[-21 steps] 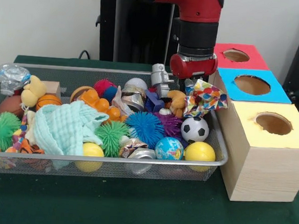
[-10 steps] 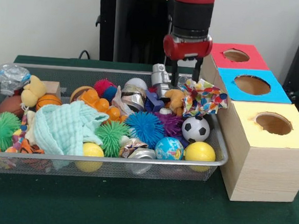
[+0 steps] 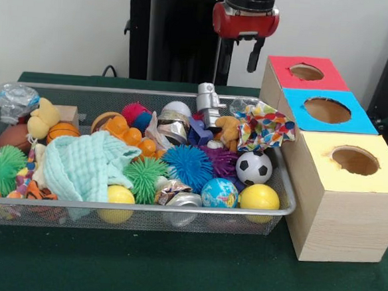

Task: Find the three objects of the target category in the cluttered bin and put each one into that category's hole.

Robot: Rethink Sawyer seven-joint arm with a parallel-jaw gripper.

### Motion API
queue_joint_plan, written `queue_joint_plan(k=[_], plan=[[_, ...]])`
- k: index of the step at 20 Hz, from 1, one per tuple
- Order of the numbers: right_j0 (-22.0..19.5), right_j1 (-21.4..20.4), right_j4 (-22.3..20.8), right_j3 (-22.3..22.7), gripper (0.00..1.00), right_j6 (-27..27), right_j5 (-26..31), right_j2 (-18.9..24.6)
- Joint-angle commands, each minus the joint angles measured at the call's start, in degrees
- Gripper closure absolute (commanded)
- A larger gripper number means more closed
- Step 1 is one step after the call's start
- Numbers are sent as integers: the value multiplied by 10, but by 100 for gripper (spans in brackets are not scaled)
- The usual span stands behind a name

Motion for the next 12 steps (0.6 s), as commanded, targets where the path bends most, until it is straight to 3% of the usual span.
queue_joint_plan(k=[1,12], plan=[[4,33,14,-4,0,10,5,61],[46,71,29,-20,0,73,-48,44]])
